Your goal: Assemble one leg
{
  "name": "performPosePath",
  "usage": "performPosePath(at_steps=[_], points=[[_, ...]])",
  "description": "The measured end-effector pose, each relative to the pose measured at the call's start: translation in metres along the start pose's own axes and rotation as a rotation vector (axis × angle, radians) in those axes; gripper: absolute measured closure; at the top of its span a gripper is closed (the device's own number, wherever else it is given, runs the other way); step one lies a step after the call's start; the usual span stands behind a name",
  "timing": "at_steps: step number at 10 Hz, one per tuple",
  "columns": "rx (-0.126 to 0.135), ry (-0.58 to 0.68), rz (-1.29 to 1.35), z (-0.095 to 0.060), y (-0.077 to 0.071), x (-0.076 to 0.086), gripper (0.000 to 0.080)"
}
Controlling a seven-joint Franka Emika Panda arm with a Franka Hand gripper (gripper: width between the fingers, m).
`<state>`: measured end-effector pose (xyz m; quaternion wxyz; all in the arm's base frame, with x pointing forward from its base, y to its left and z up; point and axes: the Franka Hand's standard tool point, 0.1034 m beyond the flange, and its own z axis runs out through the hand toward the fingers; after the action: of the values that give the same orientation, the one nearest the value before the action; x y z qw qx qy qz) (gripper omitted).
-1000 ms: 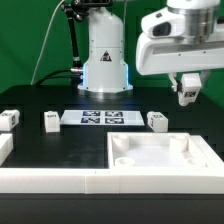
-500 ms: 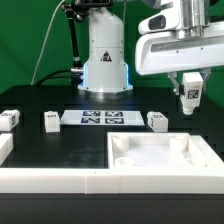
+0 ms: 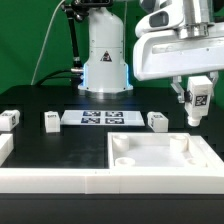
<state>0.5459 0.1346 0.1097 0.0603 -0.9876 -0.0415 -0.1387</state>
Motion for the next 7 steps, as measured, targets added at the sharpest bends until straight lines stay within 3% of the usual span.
performPosePath(at_steps=[4, 7], points=[[0.0, -0.003, 0.0, 0.001, 0.001, -0.001, 0.0514], [0.001, -0.014, -0.019, 0.014, 0.012, 0.029, 0.0514]])
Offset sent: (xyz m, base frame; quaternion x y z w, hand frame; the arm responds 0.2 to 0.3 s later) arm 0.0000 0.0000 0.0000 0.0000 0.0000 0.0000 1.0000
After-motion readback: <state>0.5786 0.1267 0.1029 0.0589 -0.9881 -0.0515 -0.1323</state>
